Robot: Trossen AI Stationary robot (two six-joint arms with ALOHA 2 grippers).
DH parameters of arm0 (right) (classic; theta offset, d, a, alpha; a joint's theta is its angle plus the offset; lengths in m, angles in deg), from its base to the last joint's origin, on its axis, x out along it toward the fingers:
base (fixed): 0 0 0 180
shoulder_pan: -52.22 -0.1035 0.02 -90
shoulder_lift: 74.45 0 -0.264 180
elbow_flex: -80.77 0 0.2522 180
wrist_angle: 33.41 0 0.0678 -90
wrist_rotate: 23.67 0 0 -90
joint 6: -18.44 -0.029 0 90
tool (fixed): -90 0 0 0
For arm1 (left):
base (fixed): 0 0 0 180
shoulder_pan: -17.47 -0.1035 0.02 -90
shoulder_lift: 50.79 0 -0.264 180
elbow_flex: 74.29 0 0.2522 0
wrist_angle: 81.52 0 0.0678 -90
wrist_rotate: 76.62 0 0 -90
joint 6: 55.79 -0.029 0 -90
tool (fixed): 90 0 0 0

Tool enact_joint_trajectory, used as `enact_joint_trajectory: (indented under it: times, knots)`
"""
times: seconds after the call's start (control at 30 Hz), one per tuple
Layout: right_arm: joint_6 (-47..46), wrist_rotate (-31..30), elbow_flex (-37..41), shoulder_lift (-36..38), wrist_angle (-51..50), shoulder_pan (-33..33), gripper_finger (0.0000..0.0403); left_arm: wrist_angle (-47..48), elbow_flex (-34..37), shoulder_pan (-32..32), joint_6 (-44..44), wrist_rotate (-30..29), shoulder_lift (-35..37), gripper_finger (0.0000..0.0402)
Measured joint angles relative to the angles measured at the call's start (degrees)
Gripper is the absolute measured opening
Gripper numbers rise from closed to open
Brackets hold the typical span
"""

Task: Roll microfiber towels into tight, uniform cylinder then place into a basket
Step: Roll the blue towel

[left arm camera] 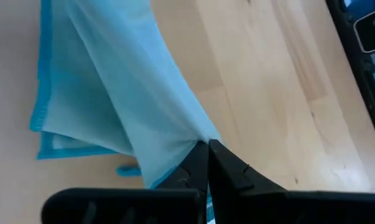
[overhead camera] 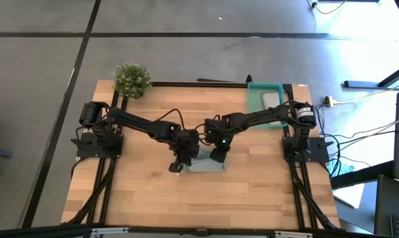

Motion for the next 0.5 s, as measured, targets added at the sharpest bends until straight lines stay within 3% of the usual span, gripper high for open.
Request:
enact_joint_trajectory:
  times: [0.37, 0.5]
  knots:
    - [-8.6, -9.5, -0.1, 0.1, -2.0, -0.4, 0.0011, -0.2, 0.0, -1.9, -2.0, -0.4, 0.0, 0.0000]
    - [-7.9, -4.8, 0.1, 0.4, -1.2, -1.0, 0.0011, 0.2, 0.0, -2.1, -2.6, 0.5, 0.0, 0.0000]
